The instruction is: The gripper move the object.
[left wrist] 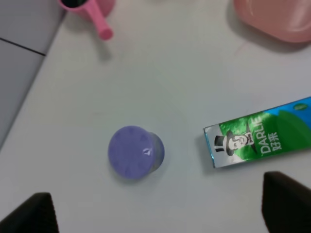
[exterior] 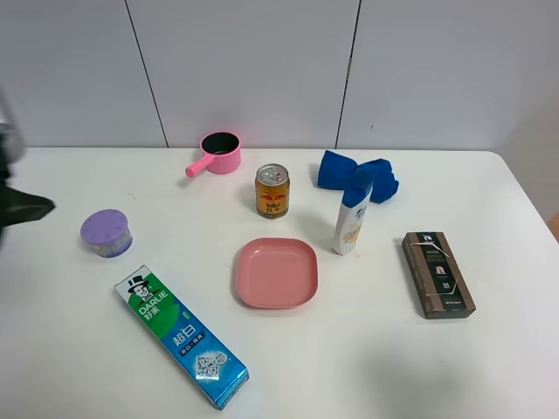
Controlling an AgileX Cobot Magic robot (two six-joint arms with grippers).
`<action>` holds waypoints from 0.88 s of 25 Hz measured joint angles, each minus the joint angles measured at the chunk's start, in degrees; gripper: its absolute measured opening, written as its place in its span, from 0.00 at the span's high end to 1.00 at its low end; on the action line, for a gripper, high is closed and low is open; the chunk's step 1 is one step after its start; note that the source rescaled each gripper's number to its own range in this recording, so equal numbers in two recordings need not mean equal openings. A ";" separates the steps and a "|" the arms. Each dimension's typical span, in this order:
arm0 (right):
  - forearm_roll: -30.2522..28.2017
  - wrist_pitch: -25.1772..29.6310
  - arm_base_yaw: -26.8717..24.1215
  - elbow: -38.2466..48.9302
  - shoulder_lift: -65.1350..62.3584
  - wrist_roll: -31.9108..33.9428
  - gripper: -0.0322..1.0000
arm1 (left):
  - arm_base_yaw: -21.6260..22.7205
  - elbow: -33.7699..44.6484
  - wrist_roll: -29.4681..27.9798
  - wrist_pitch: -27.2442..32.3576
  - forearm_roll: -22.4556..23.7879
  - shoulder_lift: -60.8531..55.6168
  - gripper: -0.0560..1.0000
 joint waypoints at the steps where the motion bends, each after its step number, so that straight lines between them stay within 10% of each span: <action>1: 0.00 0.00 0.00 0.00 0.00 0.00 0.00 | 0.00 0.00 -0.36 1.36 0.05 -2.92 0.10; 13: 0.00 0.00 0.00 0.00 0.00 0.00 0.00 | 2.59 0.11 -2.11 6.48 0.99 -29.19 0.10; 22: 0.00 0.00 0.00 0.00 0.00 0.00 0.00 | 24.38 0.36 6.61 6.78 -12.67 -39.32 0.10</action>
